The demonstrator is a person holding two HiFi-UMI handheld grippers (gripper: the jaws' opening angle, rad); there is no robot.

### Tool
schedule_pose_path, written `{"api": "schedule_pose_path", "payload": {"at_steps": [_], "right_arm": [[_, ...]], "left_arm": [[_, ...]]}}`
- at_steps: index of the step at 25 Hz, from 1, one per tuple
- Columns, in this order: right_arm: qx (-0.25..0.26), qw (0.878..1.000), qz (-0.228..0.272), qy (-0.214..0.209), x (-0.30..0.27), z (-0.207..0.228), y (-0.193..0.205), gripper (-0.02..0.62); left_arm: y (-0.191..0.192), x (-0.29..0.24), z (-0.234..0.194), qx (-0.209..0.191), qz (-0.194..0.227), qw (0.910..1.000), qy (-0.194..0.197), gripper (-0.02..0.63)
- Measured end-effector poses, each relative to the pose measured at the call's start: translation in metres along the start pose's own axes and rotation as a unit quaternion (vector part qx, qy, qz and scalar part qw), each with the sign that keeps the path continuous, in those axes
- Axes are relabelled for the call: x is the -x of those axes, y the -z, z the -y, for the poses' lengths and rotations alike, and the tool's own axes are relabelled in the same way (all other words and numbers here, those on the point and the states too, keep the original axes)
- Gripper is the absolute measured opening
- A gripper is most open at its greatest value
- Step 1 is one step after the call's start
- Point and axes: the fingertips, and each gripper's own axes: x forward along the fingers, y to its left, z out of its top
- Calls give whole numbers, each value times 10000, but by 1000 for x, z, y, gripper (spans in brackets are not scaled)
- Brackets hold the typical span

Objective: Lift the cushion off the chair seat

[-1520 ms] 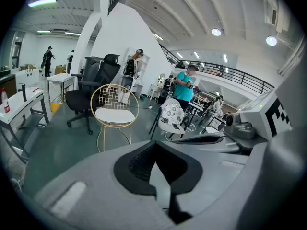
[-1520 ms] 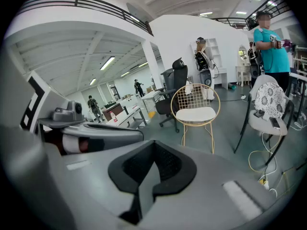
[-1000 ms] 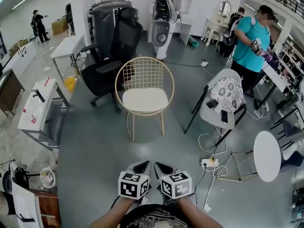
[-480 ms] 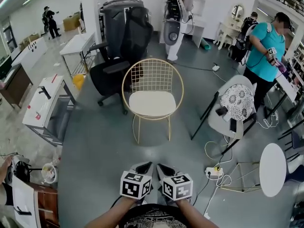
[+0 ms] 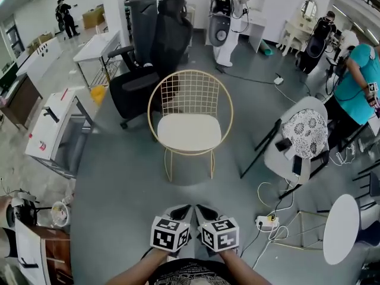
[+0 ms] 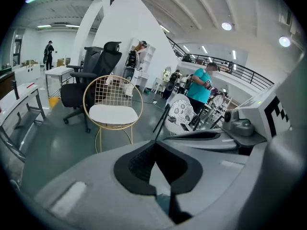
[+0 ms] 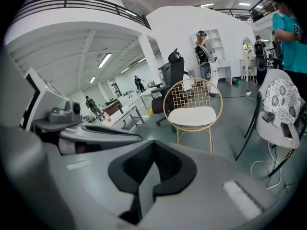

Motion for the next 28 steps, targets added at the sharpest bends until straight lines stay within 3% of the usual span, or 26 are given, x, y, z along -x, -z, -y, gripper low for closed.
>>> {"api": "schedule_pose_path", "payload": {"at_steps": [8,15,22,28], "right_arm": [[-155,9997,-127,-142,-30,58,-42,-3],[-74,9987,-176,-477,-52,105,-89,-3],[107,9958,-17,-907,-62,130,-123,-3],[170,9924,152,-1209,-71,136,-140,-3]], "left_arm": [[-42,-56,-26,245,-39,9992,-328,-9],[-92,-101,-32,458,244,9976,-466,-5],[-127,-120,-37,578,553,9938,-777,-3],[-133,-131,-48,697,656,9917,-861,-3]]}}
